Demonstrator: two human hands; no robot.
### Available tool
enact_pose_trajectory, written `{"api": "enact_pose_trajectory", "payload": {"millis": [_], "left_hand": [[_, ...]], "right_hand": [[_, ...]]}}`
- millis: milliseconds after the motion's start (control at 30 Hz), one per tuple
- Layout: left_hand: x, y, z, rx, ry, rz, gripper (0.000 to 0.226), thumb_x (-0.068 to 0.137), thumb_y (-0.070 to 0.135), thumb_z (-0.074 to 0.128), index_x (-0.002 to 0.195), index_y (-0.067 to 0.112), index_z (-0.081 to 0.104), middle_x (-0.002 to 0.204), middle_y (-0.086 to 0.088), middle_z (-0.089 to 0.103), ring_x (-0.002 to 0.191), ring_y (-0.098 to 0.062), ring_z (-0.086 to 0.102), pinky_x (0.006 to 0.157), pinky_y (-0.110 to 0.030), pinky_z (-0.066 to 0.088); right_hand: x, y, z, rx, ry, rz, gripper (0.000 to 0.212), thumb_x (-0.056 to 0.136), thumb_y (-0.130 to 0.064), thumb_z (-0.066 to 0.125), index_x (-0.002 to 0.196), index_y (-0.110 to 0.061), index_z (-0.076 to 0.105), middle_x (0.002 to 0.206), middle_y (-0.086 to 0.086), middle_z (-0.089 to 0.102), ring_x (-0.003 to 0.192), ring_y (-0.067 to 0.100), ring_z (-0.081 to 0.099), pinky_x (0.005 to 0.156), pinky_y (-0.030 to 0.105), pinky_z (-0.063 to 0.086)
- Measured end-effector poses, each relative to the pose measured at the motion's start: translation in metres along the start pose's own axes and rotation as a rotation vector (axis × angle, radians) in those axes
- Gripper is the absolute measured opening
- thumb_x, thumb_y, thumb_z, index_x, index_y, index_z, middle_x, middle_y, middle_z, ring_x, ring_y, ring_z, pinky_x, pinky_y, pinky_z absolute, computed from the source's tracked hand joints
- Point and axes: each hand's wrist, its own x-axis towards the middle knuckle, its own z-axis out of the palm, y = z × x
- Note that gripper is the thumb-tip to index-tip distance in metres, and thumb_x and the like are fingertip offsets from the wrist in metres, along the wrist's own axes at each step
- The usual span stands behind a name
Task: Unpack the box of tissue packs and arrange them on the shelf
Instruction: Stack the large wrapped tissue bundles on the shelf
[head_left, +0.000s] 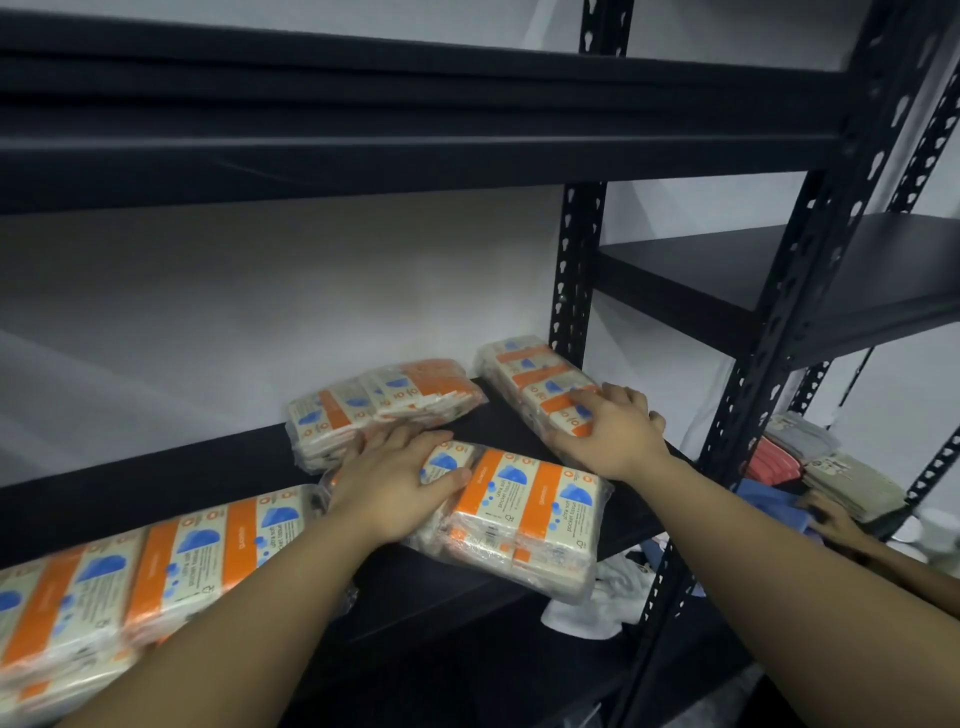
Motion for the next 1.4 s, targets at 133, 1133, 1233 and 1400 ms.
{"api": "enact_pose_trajectory", "payload": {"millis": [133,1133,1233,1400], "left_hand": [[-0.003,0.001,-0.003,-0.008,-0.004,0.003,0.090,0.077,0.092,0.011,0.155,0.050,0.029,0.165,0.014,0.030,0.153,-0.018,0.022,0.126,-0.054,0.009],[0.008,-0.048,-0.059,0.125,-0.297,0.329,0.117,0.058,0.064,0.081,0.159,0.045,0.025,0.160,0.008,0.031,0.144,-0.020,0.028,0.121,-0.050,0.026],[0.011,-0.024,-0.067,0.183,-0.379,0.383,0.122,0.062,0.046,0.087,0.162,0.042,0.017,0.164,0.005,0.024,0.150,-0.022,0.022,0.124,-0.051,0.019],[0.024,-0.019,-0.064,0.135,-0.531,0.363,0.126,0.054,0.030,0.090,0.154,0.047,0.016,0.143,0.009,0.043,0.126,-0.018,0.046,0.103,-0.042,0.044]], "right_hand": [[0.012,-0.015,-0.008,-0.036,-0.044,-0.021,0.081,0.080,-0.088,0.044,0.149,-0.045,0.042,0.158,-0.001,0.040,0.139,0.030,0.036,0.109,0.054,0.033],[-0.101,-0.044,-0.016,-0.120,-0.330,-0.426,0.118,0.061,-0.068,0.076,0.157,-0.048,0.009,0.133,-0.007,0.041,0.120,0.016,0.047,0.105,0.040,0.043],[-0.103,-0.046,-0.020,-0.103,-0.348,-0.416,0.113,0.064,-0.059,0.079,0.155,-0.048,0.014,0.128,-0.009,0.042,0.115,0.014,0.050,0.100,0.036,0.048],[-0.105,-0.045,-0.021,-0.069,-0.369,-0.383,0.111,0.066,-0.052,0.081,0.155,-0.048,0.016,0.129,-0.008,0.044,0.115,0.014,0.050,0.100,0.035,0.046]]}}
